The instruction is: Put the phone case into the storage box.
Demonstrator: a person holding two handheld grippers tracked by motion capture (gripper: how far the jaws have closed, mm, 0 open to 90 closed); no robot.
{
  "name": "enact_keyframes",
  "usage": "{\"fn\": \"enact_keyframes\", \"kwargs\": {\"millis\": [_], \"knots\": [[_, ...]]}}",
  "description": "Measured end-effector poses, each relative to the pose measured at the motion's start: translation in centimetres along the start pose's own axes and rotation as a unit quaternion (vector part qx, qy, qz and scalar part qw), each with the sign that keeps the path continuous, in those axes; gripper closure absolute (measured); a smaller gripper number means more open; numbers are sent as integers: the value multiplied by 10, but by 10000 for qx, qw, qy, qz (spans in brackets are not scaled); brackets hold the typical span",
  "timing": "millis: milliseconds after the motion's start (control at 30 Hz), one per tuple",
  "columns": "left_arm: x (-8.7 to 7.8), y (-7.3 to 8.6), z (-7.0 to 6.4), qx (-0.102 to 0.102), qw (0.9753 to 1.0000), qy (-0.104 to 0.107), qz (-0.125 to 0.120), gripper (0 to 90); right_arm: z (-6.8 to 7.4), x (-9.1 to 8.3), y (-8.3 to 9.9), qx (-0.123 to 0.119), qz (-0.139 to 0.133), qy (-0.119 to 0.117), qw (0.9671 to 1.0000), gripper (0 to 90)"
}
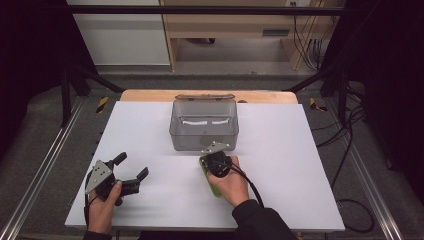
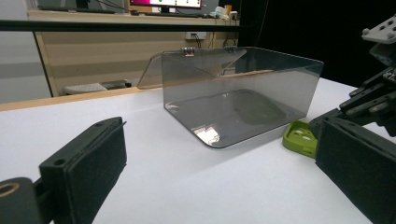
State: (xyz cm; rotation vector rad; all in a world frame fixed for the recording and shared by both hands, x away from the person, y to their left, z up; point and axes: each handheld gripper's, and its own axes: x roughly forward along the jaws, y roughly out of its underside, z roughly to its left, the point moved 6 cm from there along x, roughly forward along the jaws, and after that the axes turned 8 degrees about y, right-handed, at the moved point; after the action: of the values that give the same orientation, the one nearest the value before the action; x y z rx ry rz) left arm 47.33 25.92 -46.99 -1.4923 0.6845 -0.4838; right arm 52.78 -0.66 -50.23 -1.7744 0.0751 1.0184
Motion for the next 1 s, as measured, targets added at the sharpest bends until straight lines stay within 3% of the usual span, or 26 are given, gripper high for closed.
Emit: {"fn": "enact_keyframes", "kwargs": {"millis": [267,600,633,667,733,767,800,1000], "knots": [[1,0,0,-8,10000,15,14,20,-3,15,1,82,233,113,9996,900],[2,1,-2,9,10000,53,47,20,-1,22,-1,187,366,-37,9991,900],[2,1,-2,13,10000,56,43,20,4,22,-2,205,385,-212,9988,900],[2,0,-2,12,10000,60,43,20,4,22,-2,205,385,-212,9988,900],[2,0,-2,6,10000,65,43,20,13,21,-2,82,402,-325,9986,900],[3,0,-2,3,10000,67,42,19,24,18,-2,-57,401,-529,9978,900],[3,0,-2,11,10000,72,45,19,24,18,-2,-57,401,-529,9978,900],[2,0,-3,4,10000,64,29,19,57,9,1,-491,417,-903,9938,900]]}}
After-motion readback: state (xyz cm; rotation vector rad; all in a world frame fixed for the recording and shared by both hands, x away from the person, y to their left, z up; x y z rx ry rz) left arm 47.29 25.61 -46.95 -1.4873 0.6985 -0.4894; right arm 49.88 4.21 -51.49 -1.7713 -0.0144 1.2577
